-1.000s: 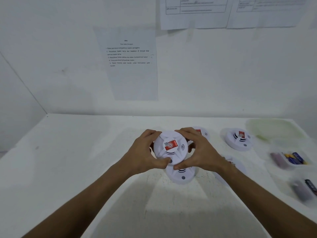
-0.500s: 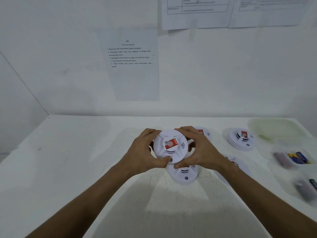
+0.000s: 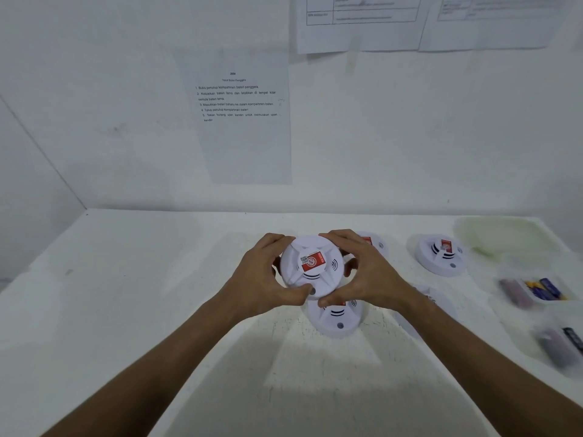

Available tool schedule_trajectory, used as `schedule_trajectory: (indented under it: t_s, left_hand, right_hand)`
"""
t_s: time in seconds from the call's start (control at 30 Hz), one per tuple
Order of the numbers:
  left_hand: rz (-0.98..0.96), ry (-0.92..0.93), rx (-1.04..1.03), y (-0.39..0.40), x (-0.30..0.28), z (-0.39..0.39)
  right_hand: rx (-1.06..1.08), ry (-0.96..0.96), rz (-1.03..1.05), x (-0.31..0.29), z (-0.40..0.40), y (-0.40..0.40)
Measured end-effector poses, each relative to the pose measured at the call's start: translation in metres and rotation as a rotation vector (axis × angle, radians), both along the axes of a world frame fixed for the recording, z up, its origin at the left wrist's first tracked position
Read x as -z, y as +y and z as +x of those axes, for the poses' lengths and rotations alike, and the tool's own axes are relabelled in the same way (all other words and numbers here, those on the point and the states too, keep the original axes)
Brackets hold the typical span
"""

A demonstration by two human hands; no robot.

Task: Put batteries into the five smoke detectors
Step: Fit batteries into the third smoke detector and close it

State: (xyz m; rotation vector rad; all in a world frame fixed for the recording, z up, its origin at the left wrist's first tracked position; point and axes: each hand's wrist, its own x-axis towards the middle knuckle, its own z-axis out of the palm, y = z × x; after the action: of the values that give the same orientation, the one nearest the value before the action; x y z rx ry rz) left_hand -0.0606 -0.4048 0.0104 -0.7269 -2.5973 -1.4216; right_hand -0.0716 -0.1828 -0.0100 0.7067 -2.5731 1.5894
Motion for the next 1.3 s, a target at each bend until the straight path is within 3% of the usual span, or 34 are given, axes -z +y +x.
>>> schedule_trajectory:
  t_s: [1.3]
  left_hand:
    - [-0.131,-0.032,-0.006,0.004,0.001,-0.011]
  right_hand:
    - [-0.015,-0.016,-0.018,-0.002,-0.007,0.005]
